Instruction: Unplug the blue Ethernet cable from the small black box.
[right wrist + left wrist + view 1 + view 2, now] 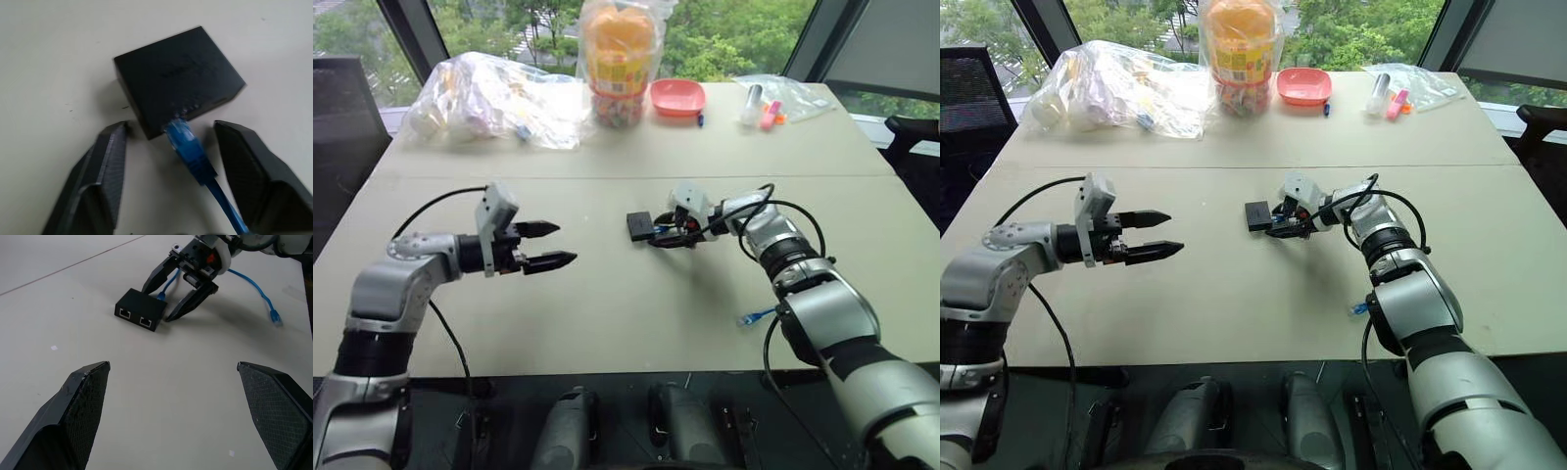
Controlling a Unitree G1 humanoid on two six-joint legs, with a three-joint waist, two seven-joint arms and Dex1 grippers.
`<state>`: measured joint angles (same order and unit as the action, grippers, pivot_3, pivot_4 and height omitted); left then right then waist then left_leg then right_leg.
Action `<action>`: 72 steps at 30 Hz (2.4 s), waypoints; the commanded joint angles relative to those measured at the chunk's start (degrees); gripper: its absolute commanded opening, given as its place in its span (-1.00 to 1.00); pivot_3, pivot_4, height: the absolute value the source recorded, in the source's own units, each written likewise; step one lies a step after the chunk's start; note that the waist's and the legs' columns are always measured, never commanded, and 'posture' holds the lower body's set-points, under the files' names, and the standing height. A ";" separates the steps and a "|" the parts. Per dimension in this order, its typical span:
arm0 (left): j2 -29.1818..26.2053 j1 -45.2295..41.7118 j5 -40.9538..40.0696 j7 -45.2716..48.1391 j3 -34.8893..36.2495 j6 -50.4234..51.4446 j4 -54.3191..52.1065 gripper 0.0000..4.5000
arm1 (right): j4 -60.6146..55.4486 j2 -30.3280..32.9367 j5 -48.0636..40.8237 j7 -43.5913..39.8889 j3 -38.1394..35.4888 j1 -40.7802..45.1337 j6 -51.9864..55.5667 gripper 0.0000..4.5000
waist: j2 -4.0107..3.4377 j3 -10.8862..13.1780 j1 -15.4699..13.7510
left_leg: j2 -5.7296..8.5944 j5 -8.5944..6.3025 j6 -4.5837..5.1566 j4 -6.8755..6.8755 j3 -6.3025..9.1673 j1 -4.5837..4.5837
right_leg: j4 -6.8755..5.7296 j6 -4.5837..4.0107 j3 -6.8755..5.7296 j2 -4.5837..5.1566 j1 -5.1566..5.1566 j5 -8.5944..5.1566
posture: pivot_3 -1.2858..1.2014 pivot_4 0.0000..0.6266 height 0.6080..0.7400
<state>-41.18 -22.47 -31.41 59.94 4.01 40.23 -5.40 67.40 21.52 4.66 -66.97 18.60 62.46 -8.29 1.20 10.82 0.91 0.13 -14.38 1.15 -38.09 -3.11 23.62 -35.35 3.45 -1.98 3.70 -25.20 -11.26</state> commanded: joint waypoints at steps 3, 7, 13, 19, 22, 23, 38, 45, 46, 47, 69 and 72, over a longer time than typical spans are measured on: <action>0.17 -0.21 -1.96 -2.37 2.31 0.68 -3.42 0.93 | 3.03 0.85 7.92 -1.42 4.57 -1.66 -4.90 -0.96 | -0.03 -0.02 -0.14 | 0.00 0.01 -0.05 0.00 0.07 -0.38 | 0.03 -0.04 -0.01 0.02 0.40 -0.02 | 0.03 -0.52 1.00; 0.92 -2.78 -1.12 -2.21 0.52 -0.70 -0.98 0.93 | 1.93 1.32 9.84 2.00 4.35 -1.90 -7.24 -0.98 | -0.01 -0.04 -0.24 | 0.01 -0.01 -0.12 0.00 0.10 -0.73 | 0.05 -0.06 0.00 0.11 0.73 -0.01 | 0.03 -0.52 1.00; 4.75 -11.44 -0.28 -0.01 -1.11 -3.35 11.48 0.93 | -8.39 3.11 10.96 13.34 1.83 -2.59 -14.37 -0.98 | -0.02 -0.04 -0.23 | 0.02 0.01 -0.19 0.01 0.10 -0.69 | 0.01 -0.12 0.00 0.14 0.64 0.03 | 0.03 -0.52 1.00; 11.58 -30.02 0.98 9.30 -0.64 -6.44 43.86 0.93 | -29.58 5.77 13.23 23.32 -0.27 -8.43 -19.72 -0.98 | 0.00 -0.01 -0.08 | 0.05 0.20 -0.28 -0.02 -0.01 0.19 | -0.17 -0.14 -0.03 0.06 -0.27 0.12 | 0.03 -0.52 1.00; 13.81 -37.76 3.37 13.99 -0.76 -9.75 56.90 0.93 | -35.88 5.78 12.66 24.53 -1.03 -10.45 -17.59 -0.98 | 0.02 0.00 0.23 | 0.01 0.18 -0.22 -0.01 -0.08 0.27 | -0.18 0.18 -0.13 -0.19 -0.35 0.20 | 0.03 -0.52 1.00; 14.52 -39.87 4.18 14.99 -0.69 -10.86 60.27 0.93 | -37.43 5.78 12.66 24.85 -1.17 -10.87 -16.86 -0.98 | 0.02 0.00 0.24 | 0.00 0.16 -0.18 0.00 -0.09 0.26 | -0.19 0.23 -0.14 -0.21 -0.35 0.18 | 0.03 -0.52 1.00; 20.49 -50.97 13.02 18.57 1.12 -19.76 76.58 0.17 | -46.20 5.01 12.73 28.44 -2.12 -15.60 -9.94 -1.00 | 0.04 0.01 -0.10 | 0.08 0.03 0.05 -0.11 -0.05 0.49 | 0.03 0.56 -0.14 -0.17 -0.34 0.27 | 0.03 -0.52 1.00; 20.62 -51.25 15.38 18.12 1.57 -20.60 76.77 -0.80 | -47.17 4.55 13.43 29.07 -1.32 -15.33 -10.18 -1.00 | 0.04 0.01 -0.07 | 0.07 0.03 0.05 -0.11 -0.04 0.49 | 0.03 0.57 -0.14 -0.19 -0.34 0.27 | 0.03 -0.52 1.00; 20.59 -51.23 15.51 17.69 1.78 -20.70 76.82 -0.80 | -47.33 4.46 13.38 29.02 -1.31 -15.34 -10.09 -1.00 | 0.04 0.01 -0.07 | 0.07 0.03 0.05 -0.11 -0.04 0.49 | 0.02 0.57 -0.14 -0.19 -0.34 0.27 | 0.03 -0.52 1.00; 20.59 -51.23 15.61 17.44 1.96 -20.74 76.85 -0.80 | -47.41 4.40 13.37 28.99 -1.32 -15.36 -10.05 -1.00 | 0.04 0.01 -0.07 | 0.07 0.03 0.05 -0.11 -0.03 0.48 | 0.03 0.57 -0.14 -0.19 -0.34 0.27 | 0.03 -0.52 1.00; 21.56 -45.26 -2.32 22.70 17.27 5.08 60.94 -0.80 | -84.08 -23.64 -57.25 47.30 -32.13 -40.36 48.88 0.98 | 0.03 0.02 -0.13 | -0.07 0.06 -0.02 -0.18 0.28 0.34 | -0.03 0.43 -0.23 -0.04 -0.18 0.37 | 0.03 -0.52 1.00; 22.80 -42.70 -5.40 20.28 17.82 9.18 54.60 -0.80 | -84.47 -24.69 -58.54 48.41 -31.30 -38.89 48.20 0.98 | 0.03 0.02 -0.15 | -0.04 0.05 -0.02 -0.16 0.26 0.37 | -0.02 0.44 -0.19 -0.02 -0.19 0.37 | 0.03 -0.52 1.00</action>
<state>-18.43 -64.90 -34.27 80.95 21.09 47.43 52.61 -14.82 -2.77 -52.02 -18.94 -12.85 22.65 40.76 1.23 10.84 0.77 0.10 -14.33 1.13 -38.26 -2.86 23.99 -35.37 3.89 -2.16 3.68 -25.39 -10.89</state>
